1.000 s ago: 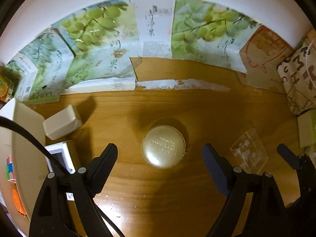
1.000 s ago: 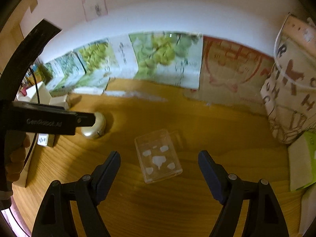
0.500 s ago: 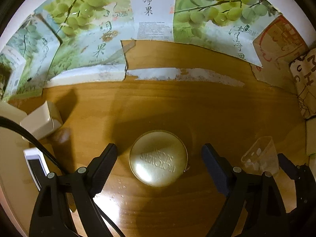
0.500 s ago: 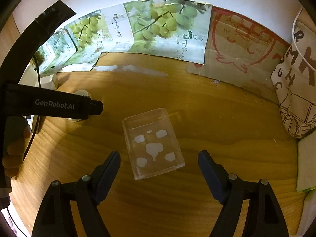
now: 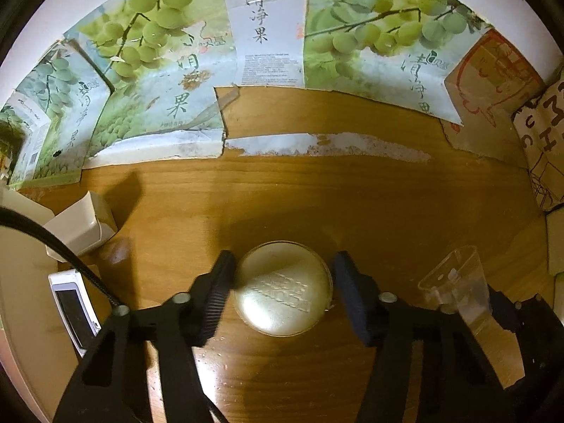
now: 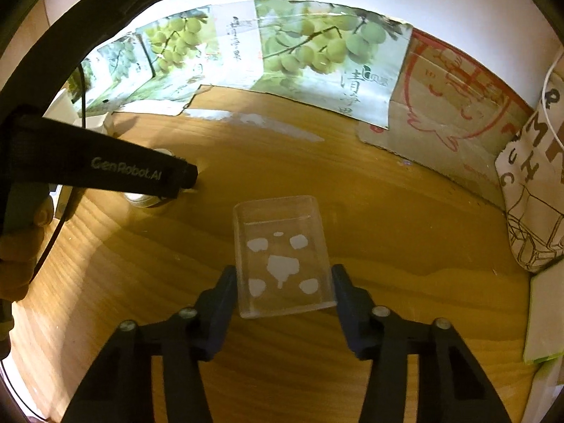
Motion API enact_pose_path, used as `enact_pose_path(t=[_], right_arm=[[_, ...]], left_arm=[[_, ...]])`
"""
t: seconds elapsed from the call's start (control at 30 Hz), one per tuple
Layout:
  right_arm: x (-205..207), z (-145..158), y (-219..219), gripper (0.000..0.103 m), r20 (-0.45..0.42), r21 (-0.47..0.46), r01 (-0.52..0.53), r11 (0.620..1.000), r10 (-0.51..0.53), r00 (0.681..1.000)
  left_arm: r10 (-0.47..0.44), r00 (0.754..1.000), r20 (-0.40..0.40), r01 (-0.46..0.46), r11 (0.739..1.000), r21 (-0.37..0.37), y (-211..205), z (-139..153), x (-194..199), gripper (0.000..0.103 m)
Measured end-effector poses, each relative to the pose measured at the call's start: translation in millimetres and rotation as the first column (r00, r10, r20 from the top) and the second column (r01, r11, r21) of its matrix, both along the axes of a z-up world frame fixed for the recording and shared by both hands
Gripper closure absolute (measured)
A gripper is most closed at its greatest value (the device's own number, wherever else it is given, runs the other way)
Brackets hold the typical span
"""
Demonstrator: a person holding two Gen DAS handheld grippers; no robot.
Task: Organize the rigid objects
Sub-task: 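Grasp the gold round tin with the left tool while the right tool grasps the clear plastic box, then lift gold tin and clear box and carry both over the white tray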
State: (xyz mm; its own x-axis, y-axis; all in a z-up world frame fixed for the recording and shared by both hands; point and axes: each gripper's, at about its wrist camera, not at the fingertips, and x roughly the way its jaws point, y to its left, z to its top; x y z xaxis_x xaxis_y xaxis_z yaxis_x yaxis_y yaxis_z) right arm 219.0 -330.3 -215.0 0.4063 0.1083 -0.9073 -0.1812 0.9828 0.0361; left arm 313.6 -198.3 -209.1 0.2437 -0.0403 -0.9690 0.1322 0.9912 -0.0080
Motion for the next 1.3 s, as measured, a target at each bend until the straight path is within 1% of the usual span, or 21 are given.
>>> enact_pose_path(t=[0.07,0.17,0.37,0.4,0.5,0.57,0.63,0.83,0.97,1.1,1.13,1.3], right_arm=[[-1,0,2,0.051,0.0,-0.002,-0.01,1.0,0.01,1.0],[-2,1,5,0.051,-0.004,-0.003,-0.022,1.0,0.022,1.0],[-8,2,13,0.051,-0.03,-0.009,-0.052,0.999,0.052,0.998],[-10,2,14,0.051,-0.036,-0.011,-0.054,0.998,0.053,0.998],[-15,3,15,0.051,-0.048,-0.023,-0.056,0.998,0.055,0.997],[-20,3,16,0.051,-0.054,-0.035,-0.058,0.998,0.056,0.997],[-26,5,15,0.051,-0.06,-0.039,-0.06,0.997,0.058,0.997],[-42,12,13,0.052,-0.074,-0.06,-0.059,0.996,0.054,0.996],[-51,20,16,0.052,-0.076,-0.073,-0.059,0.996,0.054,0.996],[-59,28,20,0.052,-0.074,-0.085,-0.058,0.995,0.052,0.996],[-61,29,20,0.052,-0.077,-0.084,-0.056,0.995,0.049,0.996],[-75,35,26,0.052,-0.102,-0.071,-0.038,0.997,0.03,0.994]], left_arm=[[-0.003,1.0,0.003,0.003,1.0,-0.012,4,1,-1,0.045],[-0.013,1.0,0.009,0.013,1.0,-0.012,6,2,-5,0.045],[-0.029,1.0,0.001,0.029,0.999,-0.017,8,3,-28,0.045],[-0.03,1.0,-0.003,0.03,0.999,-0.023,9,3,-33,0.045],[-0.023,0.999,-0.029,0.021,0.997,-0.073,17,5,-47,0.045],[-0.018,0.999,-0.047,0.014,0.996,-0.087,22,6,-56,0.045],[-0.014,0.998,-0.059,0.008,0.995,-0.096,28,7,-67,0.045],[0.001,0.996,-0.086,-0.009,0.996,-0.092,47,7,-97,0.045],[0.0,0.996,-0.087,-0.008,0.996,-0.09,58,10,-117,0.045],[-0.019,0.997,-0.076,0.012,0.996,-0.088,65,16,-138,0.045],[-0.025,0.997,-0.071,0.018,0.996,-0.088,64,22,-152,0.045],[-0.067,0.997,-0.044,0.063,0.994,-0.088,72,41,-156,0.045]])
